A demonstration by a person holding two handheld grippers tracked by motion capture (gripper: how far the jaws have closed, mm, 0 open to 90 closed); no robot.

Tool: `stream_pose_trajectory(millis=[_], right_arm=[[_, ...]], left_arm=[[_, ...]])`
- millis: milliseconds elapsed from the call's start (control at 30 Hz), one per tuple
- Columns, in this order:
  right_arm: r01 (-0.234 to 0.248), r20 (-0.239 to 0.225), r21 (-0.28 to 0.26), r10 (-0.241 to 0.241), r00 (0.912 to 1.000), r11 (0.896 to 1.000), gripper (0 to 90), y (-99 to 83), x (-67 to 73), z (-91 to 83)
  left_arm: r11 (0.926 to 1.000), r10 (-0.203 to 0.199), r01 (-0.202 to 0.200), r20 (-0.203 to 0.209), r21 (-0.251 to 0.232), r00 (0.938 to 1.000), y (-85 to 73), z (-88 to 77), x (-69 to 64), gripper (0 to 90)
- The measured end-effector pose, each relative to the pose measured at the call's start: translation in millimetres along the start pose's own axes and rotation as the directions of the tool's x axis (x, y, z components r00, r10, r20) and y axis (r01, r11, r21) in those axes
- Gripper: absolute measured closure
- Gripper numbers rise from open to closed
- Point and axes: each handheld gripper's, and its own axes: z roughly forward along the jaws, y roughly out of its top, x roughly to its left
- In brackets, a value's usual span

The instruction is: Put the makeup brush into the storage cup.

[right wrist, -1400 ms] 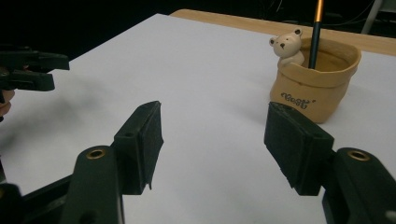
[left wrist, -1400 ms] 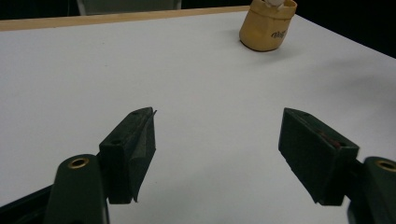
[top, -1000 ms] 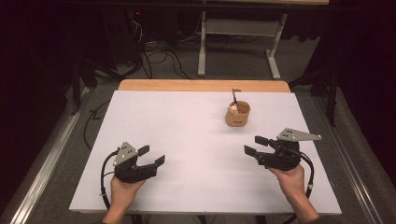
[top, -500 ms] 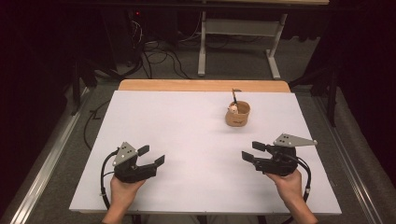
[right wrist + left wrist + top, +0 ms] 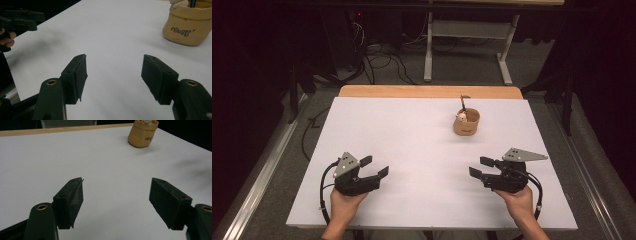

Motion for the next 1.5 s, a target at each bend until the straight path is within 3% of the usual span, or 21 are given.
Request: stream_pose_trajectory(millis=[1100, 1500], right_arm=[[-0.001, 0.069, 0.029, -0.001, 0.9976, 1.000, 39.1, -17.2, -5.3, 5.7], [0.026, 0.097, 0.036, -0.030, 0.9948, 0.999, 39.1, -22.3, -7.0, 7.6]], left_arm=[[1.0000, 0.002, -0.002, 0.004, 0.002, 1.0000, -0.1, 0.1, -0.6, 27.7], [1.0000, 0.003, -0.003, 0.006, 0.004, 1.0000, -0.3, 0.5, -1.2, 27.7]])
